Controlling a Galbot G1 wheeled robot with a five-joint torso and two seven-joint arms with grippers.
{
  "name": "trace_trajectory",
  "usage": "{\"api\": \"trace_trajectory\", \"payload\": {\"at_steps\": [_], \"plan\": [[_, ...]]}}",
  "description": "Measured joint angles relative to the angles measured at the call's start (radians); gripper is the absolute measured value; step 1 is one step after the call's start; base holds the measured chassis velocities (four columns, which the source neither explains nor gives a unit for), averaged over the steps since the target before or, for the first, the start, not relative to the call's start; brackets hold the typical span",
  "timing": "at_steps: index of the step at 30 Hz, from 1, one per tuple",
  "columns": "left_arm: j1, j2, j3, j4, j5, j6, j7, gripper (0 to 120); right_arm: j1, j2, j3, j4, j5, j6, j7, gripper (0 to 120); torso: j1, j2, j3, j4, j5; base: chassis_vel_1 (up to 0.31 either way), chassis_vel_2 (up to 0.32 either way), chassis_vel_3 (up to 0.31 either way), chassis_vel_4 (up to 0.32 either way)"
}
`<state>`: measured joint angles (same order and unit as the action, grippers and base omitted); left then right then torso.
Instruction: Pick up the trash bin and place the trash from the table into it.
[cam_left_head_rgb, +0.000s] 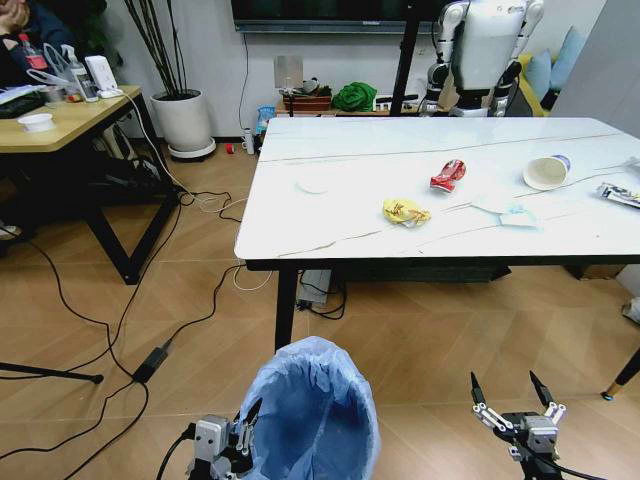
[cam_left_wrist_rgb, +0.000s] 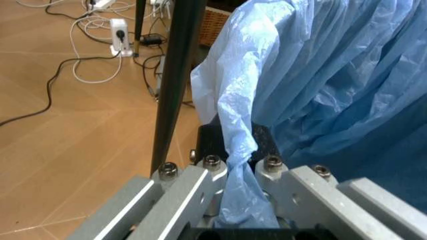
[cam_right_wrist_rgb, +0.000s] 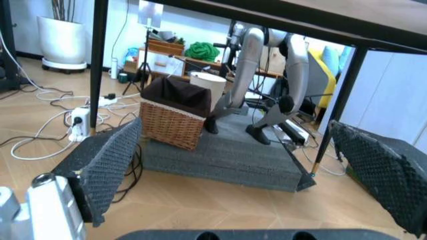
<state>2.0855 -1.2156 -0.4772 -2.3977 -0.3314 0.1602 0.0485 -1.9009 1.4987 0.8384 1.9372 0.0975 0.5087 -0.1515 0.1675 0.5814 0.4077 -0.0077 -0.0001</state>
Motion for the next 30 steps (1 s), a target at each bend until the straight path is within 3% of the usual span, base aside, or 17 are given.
{"api": "trace_trajectory", "payload": {"at_steps": [30], "plan": [[0.0, 0.0, 0.007, -0.002, 0.026, 0.0, 0.007, 0, -0.004, 0.002, -0.001, -0.002, -0.004, 0.005, 0.0, 100, 0.051, 0.127, 0.075, 0.0, 0.0, 0.0, 0.0, 0.0, 0.0]]}}
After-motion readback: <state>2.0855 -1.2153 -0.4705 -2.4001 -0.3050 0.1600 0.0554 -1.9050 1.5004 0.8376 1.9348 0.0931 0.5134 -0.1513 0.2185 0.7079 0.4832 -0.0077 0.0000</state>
